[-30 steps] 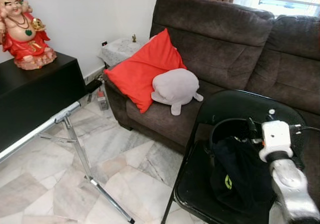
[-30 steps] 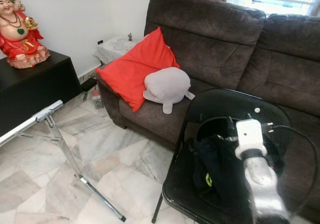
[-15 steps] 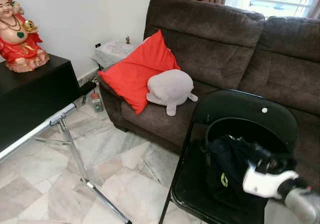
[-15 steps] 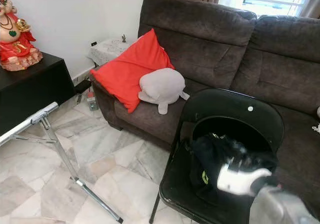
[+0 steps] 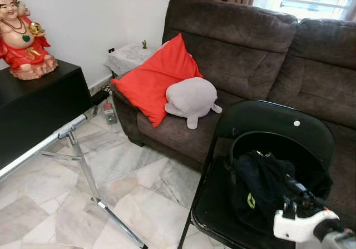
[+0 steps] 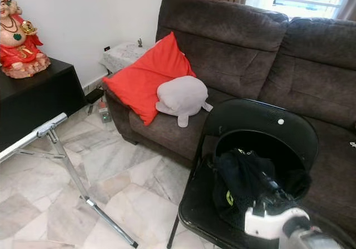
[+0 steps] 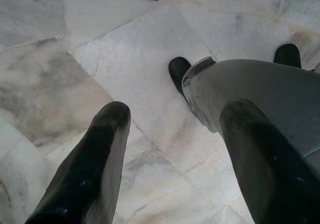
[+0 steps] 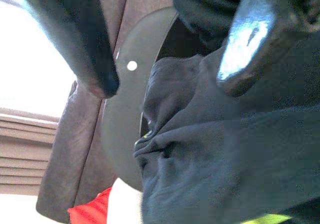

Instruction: Hang hanger

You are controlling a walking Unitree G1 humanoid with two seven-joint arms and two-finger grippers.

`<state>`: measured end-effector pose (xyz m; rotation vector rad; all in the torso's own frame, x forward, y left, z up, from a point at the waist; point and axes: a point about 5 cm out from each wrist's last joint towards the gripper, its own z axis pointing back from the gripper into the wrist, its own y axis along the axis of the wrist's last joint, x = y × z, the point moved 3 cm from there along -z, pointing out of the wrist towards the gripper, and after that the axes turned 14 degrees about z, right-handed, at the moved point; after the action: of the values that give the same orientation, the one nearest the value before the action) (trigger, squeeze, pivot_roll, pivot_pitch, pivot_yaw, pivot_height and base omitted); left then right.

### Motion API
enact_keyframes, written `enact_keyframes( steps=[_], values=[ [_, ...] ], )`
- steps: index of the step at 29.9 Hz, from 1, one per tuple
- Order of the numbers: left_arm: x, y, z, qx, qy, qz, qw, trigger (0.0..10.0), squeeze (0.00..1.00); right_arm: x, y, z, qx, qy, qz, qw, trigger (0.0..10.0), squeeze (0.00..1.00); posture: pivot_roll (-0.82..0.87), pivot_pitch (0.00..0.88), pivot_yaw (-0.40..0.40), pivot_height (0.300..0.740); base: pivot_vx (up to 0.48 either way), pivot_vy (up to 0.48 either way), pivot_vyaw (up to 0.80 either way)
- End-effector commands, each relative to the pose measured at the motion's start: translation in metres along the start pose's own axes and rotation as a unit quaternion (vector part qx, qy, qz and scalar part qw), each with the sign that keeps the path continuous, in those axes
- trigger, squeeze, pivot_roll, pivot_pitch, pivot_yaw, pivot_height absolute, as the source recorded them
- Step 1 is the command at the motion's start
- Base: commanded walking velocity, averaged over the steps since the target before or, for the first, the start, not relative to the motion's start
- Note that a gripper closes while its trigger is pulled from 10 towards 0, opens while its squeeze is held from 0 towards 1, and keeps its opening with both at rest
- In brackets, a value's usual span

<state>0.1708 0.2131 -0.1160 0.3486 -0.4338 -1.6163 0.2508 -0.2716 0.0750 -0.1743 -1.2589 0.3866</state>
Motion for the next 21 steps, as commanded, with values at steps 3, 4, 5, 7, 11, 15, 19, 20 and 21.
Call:
enact_keyframes(
  steps=[3, 4, 5, 7, 11, 15, 19, 20, 21],
  values=[
    [-0.001, -0.004, 0.001, -0.008, 0.002, -0.002, 1.000, 10.0, 0.00, -0.017, 0.001, 0.011, -0.009, 0.037, 0.008, 0.999, 10.0, 0.00, -0.09, 0.000, 0.004, 0.740, 0.000, 0.000, 0.00],
    [-0.001, -0.004, 0.001, -0.008, 0.002, -0.002, 1.000, 10.0, 0.00, -0.020, 0.000, 0.012, -0.014, 0.043, 0.012, 0.999, 10.0, 0.00, -0.08, 0.000, 0.003, 0.740, 0.000, 0.000, 0.00],
    [-0.002, -0.003, 0.001, -0.007, 0.002, -0.002, 1.000, 10.0, 0.00, -0.024, -0.004, 0.014, -0.029, 0.056, 0.016, 0.998, 10.0, 0.00, -0.09, 0.000, 0.003, 0.740, 0.000, 0.000, 0.00],
    [-0.002, -0.003, 0.001, -0.007, 0.002, -0.002, 1.000, 10.0, 0.00, -0.028, -0.008, 0.016, -0.043, 0.067, 0.017, 0.997, 10.0, 0.00, -0.09, 0.000, 0.002, 0.740, 0.000, 0.000, 0.00],
    [-0.002, -0.002, 0.001, -0.002, 0.006, -0.001, 1.000, 10.0, 0.00, -0.033, -0.014, 0.016, -0.067, 0.083, 0.022, 0.994, 10.0, 0.00, -0.08, 0.000, 0.001, 0.740, 0.000, 0.000, 0.00],
    [-0.002, -0.001, 0.001, 0.004, 0.009, 0.005, 1.000, 10.0, 0.00, -0.042, -0.014, 0.015, -0.077, 0.103, 0.028, 0.991, 10.0, 0.00, -0.08, 0.001, -0.002, 0.740, 0.000, 0.000, 0.00],
    [-0.002, -0.002, 0.001, 0.002, 0.007, 0.004, 1.000, 10.0, 0.00, -0.049, -0.011, 0.011, -0.069, 0.110, 0.042, 0.991, 10.0, 0.00, -0.08, 0.004, -0.002, 0.740, 0.000, 0.000, 0.00],
    [-0.002, -0.002, 0.001, 0.002, 0.008, 0.004, 1.000, 10.0, 0.00, -0.051, -0.012, 0.008, -0.070, 0.110, 0.044, 0.990, 10.0, 0.00, -0.08, 0.004, 0.000, 0.740, 0.000, 0.000, 0.00],
    [-0.002, -0.002, 0.001, 0.002, 0.008, 0.003, 1.000, 10.0, 0.00, -0.051, -0.012, 0.007, -0.071, 0.111, 0.046, 0.990, 10.0, 0.00, -0.08, 0.004, 0.000, 0.740, 0.000, 0.000, 0.00]
  ],
)
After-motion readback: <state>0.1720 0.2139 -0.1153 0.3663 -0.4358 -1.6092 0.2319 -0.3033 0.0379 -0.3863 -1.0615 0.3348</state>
